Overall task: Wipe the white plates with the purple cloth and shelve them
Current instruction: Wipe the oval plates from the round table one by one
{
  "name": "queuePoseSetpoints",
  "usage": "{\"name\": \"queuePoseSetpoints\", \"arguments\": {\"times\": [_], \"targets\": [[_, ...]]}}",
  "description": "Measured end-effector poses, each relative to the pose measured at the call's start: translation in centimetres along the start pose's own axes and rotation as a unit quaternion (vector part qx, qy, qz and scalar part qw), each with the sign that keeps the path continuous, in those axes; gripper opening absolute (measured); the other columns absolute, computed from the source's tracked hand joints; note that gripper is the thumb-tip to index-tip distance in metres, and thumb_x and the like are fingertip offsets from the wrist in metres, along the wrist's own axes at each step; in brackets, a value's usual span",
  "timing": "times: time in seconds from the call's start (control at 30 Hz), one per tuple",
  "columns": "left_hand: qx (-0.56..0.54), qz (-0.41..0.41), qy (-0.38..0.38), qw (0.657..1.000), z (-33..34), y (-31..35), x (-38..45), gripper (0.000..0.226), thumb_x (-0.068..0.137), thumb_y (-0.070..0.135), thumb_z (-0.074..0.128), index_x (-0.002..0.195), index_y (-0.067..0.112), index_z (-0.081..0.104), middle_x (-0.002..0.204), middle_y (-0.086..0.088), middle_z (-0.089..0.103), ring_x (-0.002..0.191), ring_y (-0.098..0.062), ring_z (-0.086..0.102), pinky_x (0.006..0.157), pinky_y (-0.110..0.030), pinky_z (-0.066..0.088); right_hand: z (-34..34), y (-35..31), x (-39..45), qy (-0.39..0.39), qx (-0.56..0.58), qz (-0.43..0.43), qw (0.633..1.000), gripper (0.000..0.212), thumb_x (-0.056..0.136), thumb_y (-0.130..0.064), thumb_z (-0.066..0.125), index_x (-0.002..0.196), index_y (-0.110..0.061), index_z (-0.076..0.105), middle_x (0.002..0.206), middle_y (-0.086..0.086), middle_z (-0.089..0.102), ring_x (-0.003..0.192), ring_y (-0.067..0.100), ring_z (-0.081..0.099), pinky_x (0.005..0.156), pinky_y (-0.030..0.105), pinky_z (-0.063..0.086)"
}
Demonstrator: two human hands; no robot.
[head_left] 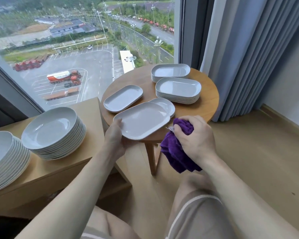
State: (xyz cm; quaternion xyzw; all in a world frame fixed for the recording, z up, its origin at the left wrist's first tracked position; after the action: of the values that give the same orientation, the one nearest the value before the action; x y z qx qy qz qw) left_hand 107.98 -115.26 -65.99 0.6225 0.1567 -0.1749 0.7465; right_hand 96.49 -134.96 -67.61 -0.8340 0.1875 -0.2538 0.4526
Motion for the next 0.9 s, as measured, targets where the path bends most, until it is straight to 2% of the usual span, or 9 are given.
{"name": "queuePoseSetpoints", "arguments": {"times": [0.1,0.2,0.33,0.4,0.47,0.57,0.63,0.77,0.9], "targets": [[0.028,-0.004,-0.003,1.000,1.3,0.6,1.8,0.025,0.109,0.042,0.045,0.109,0.025,0.063,0.095,0.000,0.076,0.084,-0.021,0.073,0.087,-0.051,0.060,-0.5,0.6,0.8,0.026,0.029,0.024,0.999,0.010,0.089,-0.035,0.070,0.098,-0.031,0.073,0.099,-0.015,0.064,0.092,0.000,0.061,0.081,0.011,0.044],[0.053,-0.009,0.005,0.999,2.2,1.1,3.6,0.024,0.108,0.046,0.049,0.107,0.025,0.060,0.107,0.000,0.069,0.092,-0.021,0.069,0.086,-0.049,0.060,-0.6,1.0,1.0,0.030,0.043,0.037,0.998,0.006,0.090,-0.033,0.071,0.095,-0.031,0.073,0.097,-0.015,0.064,0.092,-0.002,0.061,0.075,0.002,0.039],[0.118,0.033,0.045,0.991,3.2,1.7,5.7,0.032,0.105,0.043,0.055,0.123,0.016,0.052,0.107,0.000,0.061,0.090,-0.024,0.066,0.083,-0.046,0.062,-0.2,1.3,0.9,0.020,0.044,0.036,0.998,0.010,0.090,-0.033,0.071,0.098,-0.030,0.074,0.096,-0.016,0.064,0.091,-0.002,0.061,0.075,0.001,0.038],[0.210,0.089,0.077,0.971,3.4,1.9,6.5,0.029,0.107,0.036,0.051,0.126,0.013,0.052,0.104,0.000,0.056,0.092,-0.023,0.060,0.080,-0.031,0.059,-0.1,1.4,1.1,0.012,0.043,0.039,0.998,0.011,0.090,-0.033,0.071,0.100,-0.030,0.075,0.096,-0.016,0.063,0.091,0.001,0.062,0.075,0.003,0.039],[0.324,0.128,0.086,0.933,3.3,2.1,7.0,0.027,0.107,0.032,0.045,0.108,0.007,0.054,0.096,-0.004,0.054,0.081,-0.021,0.055,0.058,-0.024,0.050,0.0,1.5,1.3,0.011,0.047,0.045,0.998,0.011,0.090,-0.033,0.071,0.099,-0.030,0.075,0.096,-0.016,0.063,0.091,0.002,0.062,0.076,0.005,0.039],[0.459,0.152,0.099,0.869,2.7,2.1,8.5,0.033,0.100,0.032,0.044,0.075,0.011,0.050,0.076,-0.005,0.052,0.069,-0.023,0.048,0.061,-0.036,0.038,0.1,1.4,1.2,0.011,0.053,0.047,0.997,0.009,0.089,-0.034,0.071,0.098,-0.032,0.074,0.095,-0.017,0.064,0.091,0.002,0.062,0.077,0.010,0.042],[0.480,0.155,0.101,0.858,2.5,2.0,9.1,0.038,0.100,0.027,0.045,0.065,0.013,0.043,0.067,-0.004,0.046,0.064,-0.023,0.043,0.059,-0.037,0.033,0.2,1.3,1.1,0.004,0.046,0.044,0.998,0.008,0.089,-0.036,0.070,0.096,-0.035,0.073,0.095,-0.017,0.064,0.090,0.002,0.062,0.079,0.017,0.045],[0.481,0.154,0.092,0.858,1.7,1.8,10.7,0.033,0.095,0.024,0.048,0.063,0.014,0.044,0.065,-0.003,0.046,0.063,-0.022,0.043,0.059,-0.035,0.034,0.6,1.3,0.8,-0.010,0.041,0.036,0.998,0.010,0.088,-0.039,0.068,0.096,-0.036,0.073,0.094,-0.017,0.064,0.090,-0.002,0.061,0.074,0.006,0.041],[0.368,0.107,0.134,0.914,0.3,1.9,12.7,0.019,0.091,0.029,0.047,0.078,0.017,0.050,0.075,-0.006,0.055,0.069,-0.029,0.056,0.073,-0.039,0.054,0.9,1.2,0.6,-0.025,0.035,0.035,0.998,0.017,0.088,-0.042,0.066,0.100,-0.033,0.074,0.096,-0.017,0.064,0.090,-0.003,0.060,0.071,0.003,0.041]]}}
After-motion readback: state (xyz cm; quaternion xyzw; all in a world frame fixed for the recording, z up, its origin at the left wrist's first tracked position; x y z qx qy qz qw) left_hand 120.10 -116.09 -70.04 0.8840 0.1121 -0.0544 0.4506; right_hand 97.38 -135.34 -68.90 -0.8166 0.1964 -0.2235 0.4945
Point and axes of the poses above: each hand's wrist, its own x-axis towards the middle knuckle, its own z-axis out of the palm, y = z × x, the point moved 1 cm from there along x, towards the middle knuckle
